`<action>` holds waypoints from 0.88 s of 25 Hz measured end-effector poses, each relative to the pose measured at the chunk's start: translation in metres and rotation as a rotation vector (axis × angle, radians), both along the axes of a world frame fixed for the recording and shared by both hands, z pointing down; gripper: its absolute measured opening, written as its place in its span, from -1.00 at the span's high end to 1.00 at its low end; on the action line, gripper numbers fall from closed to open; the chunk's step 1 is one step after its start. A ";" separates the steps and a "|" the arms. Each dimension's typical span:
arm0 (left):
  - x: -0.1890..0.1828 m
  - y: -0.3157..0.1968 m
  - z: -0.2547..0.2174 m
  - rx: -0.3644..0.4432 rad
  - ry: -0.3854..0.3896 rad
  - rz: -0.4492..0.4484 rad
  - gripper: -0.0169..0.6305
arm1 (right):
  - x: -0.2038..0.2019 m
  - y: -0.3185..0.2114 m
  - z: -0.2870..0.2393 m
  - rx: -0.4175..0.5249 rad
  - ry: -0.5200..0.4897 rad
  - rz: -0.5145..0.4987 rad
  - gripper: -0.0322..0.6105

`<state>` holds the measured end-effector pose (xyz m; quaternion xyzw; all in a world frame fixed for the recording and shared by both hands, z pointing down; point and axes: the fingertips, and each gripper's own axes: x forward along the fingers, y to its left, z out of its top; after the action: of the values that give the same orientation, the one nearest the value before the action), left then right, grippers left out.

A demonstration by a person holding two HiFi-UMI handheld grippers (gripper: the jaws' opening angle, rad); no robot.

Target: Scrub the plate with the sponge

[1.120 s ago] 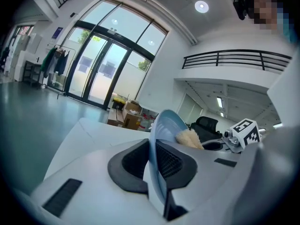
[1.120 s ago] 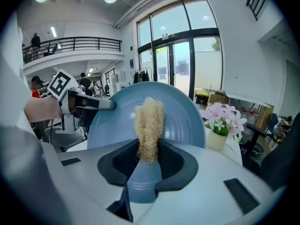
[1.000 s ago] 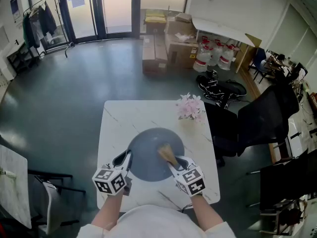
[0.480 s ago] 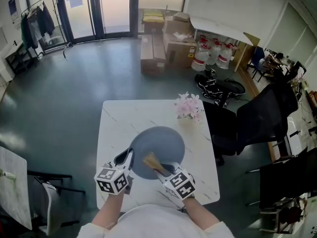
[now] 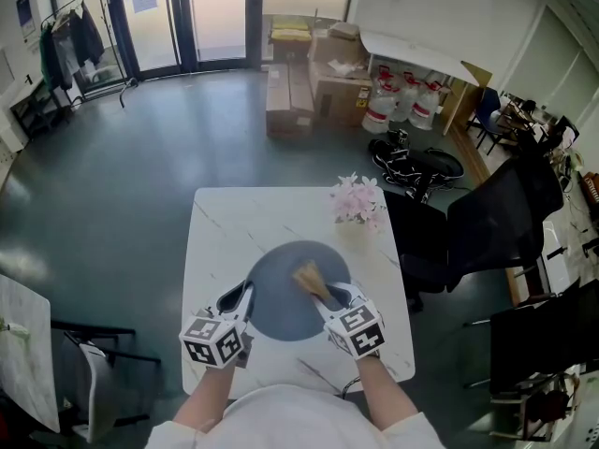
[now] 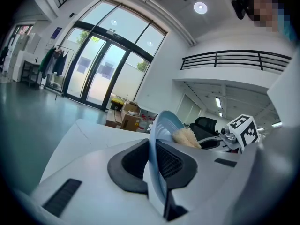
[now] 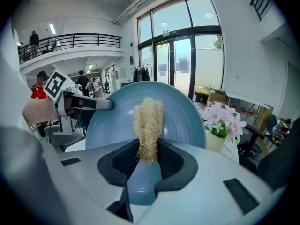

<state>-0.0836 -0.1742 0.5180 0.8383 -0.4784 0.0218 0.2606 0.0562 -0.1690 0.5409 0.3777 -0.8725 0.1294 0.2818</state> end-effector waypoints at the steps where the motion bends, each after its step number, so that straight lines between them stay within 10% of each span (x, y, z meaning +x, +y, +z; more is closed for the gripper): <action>1: -0.001 -0.001 0.000 -0.002 0.007 -0.006 0.82 | 0.008 0.000 0.003 -0.010 0.002 0.022 0.53; 8: -0.015 -0.014 -0.003 0.000 0.045 -0.060 0.81 | 0.027 0.025 0.032 -0.120 0.022 0.044 0.53; 22: 0.000 -0.005 -0.002 0.010 -0.002 -0.009 0.81 | -0.060 0.056 0.028 -0.128 0.062 -0.249 0.53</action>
<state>-0.0840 -0.1795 0.5160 0.8375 -0.4825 0.0191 0.2559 -0.0034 -0.1129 0.5689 0.2514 -0.8935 0.1370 0.3461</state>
